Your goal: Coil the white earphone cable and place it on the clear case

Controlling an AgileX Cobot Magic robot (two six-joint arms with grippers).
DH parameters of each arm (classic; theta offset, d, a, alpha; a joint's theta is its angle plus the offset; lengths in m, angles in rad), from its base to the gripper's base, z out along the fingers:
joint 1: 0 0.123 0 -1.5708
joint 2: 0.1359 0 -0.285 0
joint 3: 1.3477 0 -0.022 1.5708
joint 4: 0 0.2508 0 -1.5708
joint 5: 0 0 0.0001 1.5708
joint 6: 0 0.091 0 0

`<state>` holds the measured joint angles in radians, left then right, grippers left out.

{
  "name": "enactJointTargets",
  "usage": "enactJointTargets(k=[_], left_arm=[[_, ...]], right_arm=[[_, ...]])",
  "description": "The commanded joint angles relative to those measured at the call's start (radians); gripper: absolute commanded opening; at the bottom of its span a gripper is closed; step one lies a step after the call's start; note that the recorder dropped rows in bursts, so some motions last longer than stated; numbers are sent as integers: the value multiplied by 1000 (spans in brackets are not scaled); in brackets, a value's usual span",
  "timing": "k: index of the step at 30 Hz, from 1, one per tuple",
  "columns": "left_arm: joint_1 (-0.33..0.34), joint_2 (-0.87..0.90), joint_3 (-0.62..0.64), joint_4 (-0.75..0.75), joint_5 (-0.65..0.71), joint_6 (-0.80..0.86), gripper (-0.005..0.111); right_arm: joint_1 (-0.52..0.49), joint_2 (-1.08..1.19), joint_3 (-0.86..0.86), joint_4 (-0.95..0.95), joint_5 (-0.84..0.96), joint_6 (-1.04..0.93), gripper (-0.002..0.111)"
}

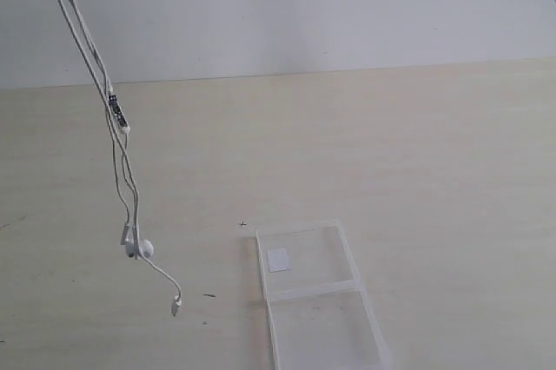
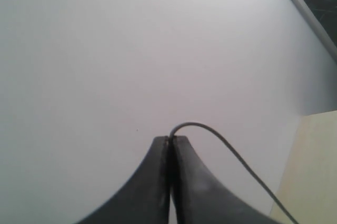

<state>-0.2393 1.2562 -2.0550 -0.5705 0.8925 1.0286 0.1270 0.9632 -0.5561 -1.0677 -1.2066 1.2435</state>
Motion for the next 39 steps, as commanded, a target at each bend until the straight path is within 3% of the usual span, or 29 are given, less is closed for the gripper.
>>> enactJointTargets(k=[1, 8, 16, 19, 30, 39], left_arm=[[-3, -5, -6, -11, -15, -14, 0], [-3, -3, -6, -19, -17, -14, 0], [-3, -3, -6, -19, -10, -18, 0], [-3, -3, -6, -19, -9, -19, 0], [-3, -3, -6, -17, -5, -19, 0], [-3, -3, -6, -15, -5, -19, 0]], right_arm=[[3, 111, -56, -63, -14, 41, 0], [162, 230, -140, -83, 58, 5, 3], [354, 372, -303, -101, 242, -20, 41], [393, 414, -353, -101, 268, -33, 50], [520, 547, -479, -99, 351, -40, 60], [606, 610, -553, -97, 420, -40, 61]])
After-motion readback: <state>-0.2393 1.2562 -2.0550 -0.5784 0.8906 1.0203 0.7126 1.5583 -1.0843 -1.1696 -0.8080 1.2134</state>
